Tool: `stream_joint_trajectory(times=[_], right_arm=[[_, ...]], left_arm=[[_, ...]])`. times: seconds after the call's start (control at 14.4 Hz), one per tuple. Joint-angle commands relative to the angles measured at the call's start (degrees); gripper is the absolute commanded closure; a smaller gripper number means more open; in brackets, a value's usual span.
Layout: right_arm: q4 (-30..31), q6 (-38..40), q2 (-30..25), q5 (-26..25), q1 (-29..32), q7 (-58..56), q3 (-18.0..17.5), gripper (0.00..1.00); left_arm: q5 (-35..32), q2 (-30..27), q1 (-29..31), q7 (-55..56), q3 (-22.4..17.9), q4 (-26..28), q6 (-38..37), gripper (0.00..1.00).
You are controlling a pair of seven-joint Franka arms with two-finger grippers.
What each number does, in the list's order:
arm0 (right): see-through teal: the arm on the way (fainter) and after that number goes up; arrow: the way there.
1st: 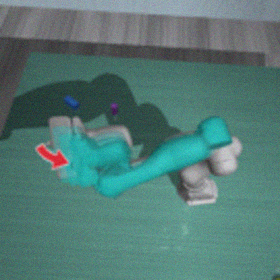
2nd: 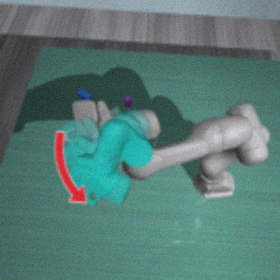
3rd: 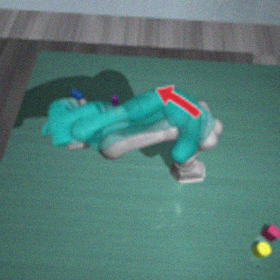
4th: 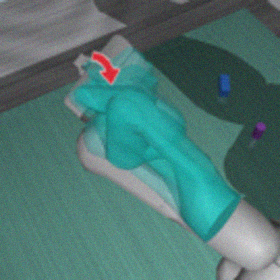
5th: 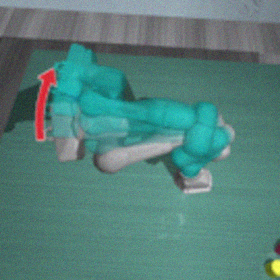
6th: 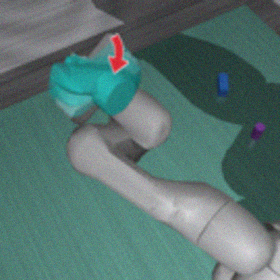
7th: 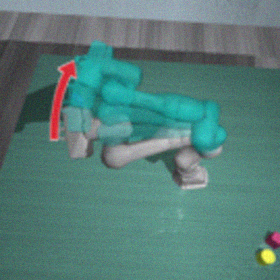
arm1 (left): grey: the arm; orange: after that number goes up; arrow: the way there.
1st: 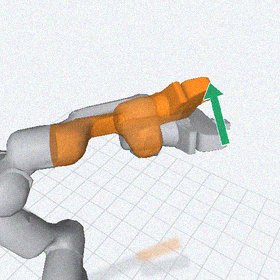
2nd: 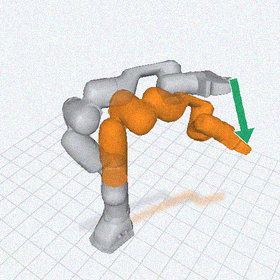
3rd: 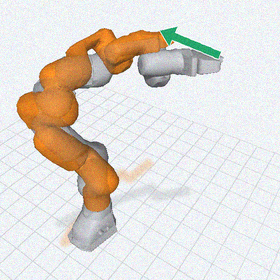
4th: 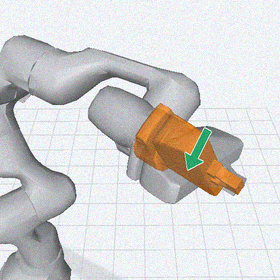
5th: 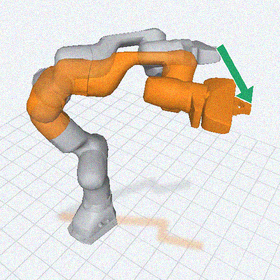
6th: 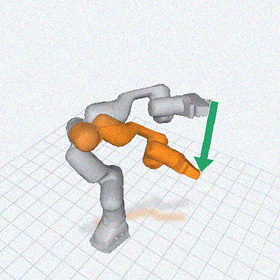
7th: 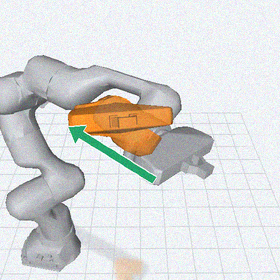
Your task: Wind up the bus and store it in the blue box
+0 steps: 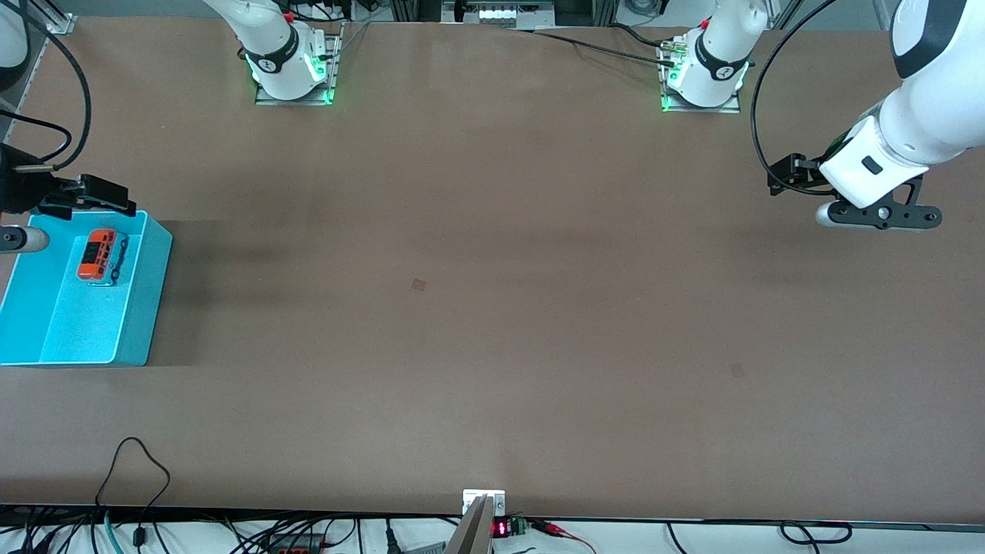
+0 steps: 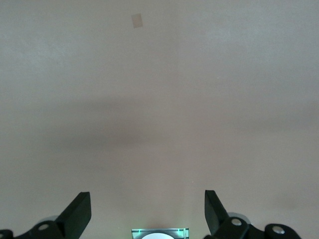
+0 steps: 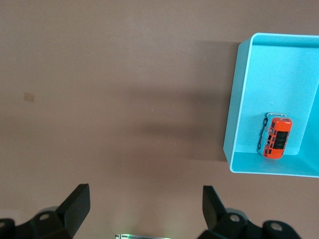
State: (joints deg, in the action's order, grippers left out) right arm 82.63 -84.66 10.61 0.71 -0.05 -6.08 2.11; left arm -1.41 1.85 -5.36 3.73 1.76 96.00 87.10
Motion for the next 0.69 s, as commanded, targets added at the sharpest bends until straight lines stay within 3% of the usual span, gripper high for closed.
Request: stream_joint_trajectory(times=[0.0, 0.21, 0.62], right_arm=[[2.0, -0.3, -2.2, -1.5, -2.0, 0.7, 0.9, 0.00], [6.4, -0.6, -5.1, -1.6, -1.9, 1.1, 0.9, 0.00], [6.8, -0.6, -5.3, -1.5, -1.9, 1.2, 0.9, 0.00]], left_arm=[[0.6, -0.9, 0.0, -1.0, 0.0, 0.1, -0.8, 0.00], [0.6, -0.9, 0.0, -1.0, 0.0, 0.1, -0.8, 0.00], [0.6, -0.9, 0.0, -1.0, 0.0, 0.1, -0.8, 0.00]])
